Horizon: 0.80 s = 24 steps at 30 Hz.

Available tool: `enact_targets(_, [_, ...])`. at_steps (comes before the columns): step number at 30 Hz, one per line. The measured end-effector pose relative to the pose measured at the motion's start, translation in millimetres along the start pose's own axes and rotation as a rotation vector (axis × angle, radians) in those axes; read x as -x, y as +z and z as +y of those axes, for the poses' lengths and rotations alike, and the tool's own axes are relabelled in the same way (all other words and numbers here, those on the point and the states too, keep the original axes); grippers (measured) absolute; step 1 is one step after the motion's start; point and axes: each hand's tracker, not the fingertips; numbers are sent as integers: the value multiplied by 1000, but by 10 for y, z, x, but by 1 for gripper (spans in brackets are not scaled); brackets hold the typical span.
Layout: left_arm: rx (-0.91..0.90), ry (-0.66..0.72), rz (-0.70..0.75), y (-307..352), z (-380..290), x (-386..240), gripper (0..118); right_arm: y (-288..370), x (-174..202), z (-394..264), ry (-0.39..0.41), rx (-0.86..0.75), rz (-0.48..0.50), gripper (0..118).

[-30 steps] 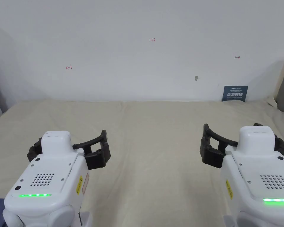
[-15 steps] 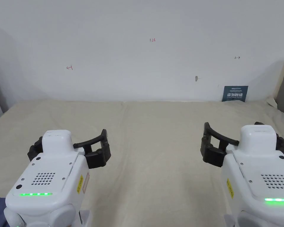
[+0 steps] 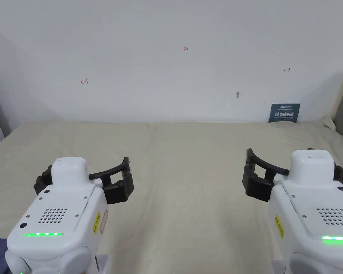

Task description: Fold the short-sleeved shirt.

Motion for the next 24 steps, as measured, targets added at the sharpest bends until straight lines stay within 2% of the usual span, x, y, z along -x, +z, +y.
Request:
enact_targets(15, [-8, 2, -4, 21, 31, 32, 118, -18, -20, 29, 1, 55, -19, 101])
enact_targets(20, [-2, 10, -4, 37, 45, 69, 118, -117, -54, 193, -180, 287, -83, 101])
enact_targets(23, [-1, 16, -1, 48, 51, 99, 118, -222, -75, 352, -295, 518, -185, 101])
enact_targets(24, [-1, 16, 0, 50, 53, 105, 118, -261, -107, 370, -312, 581, -179, 101])
